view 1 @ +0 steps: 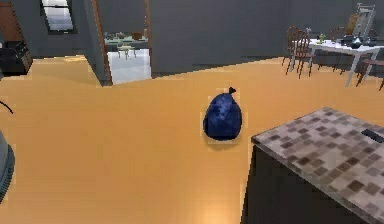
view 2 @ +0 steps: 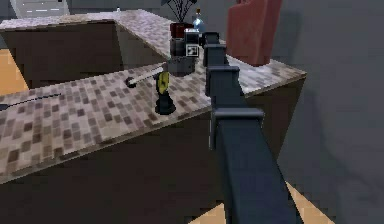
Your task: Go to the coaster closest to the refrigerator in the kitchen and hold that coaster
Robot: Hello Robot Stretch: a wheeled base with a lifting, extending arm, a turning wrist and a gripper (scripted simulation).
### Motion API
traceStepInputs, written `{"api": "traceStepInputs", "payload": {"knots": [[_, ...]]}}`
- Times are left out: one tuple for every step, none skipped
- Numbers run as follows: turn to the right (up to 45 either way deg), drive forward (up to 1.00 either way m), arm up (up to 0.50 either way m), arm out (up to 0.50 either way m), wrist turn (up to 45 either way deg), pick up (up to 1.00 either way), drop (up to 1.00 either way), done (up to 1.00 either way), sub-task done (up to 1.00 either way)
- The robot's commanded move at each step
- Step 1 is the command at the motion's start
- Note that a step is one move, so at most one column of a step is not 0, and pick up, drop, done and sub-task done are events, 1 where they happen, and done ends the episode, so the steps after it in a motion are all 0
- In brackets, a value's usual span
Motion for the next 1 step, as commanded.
{"api": "traceStepInputs", "payload": {"knots": [[0.0, 0.00, 0.00, 0.00, 15.0, 0.00, 0.00, 0.00, 0.00]]}}
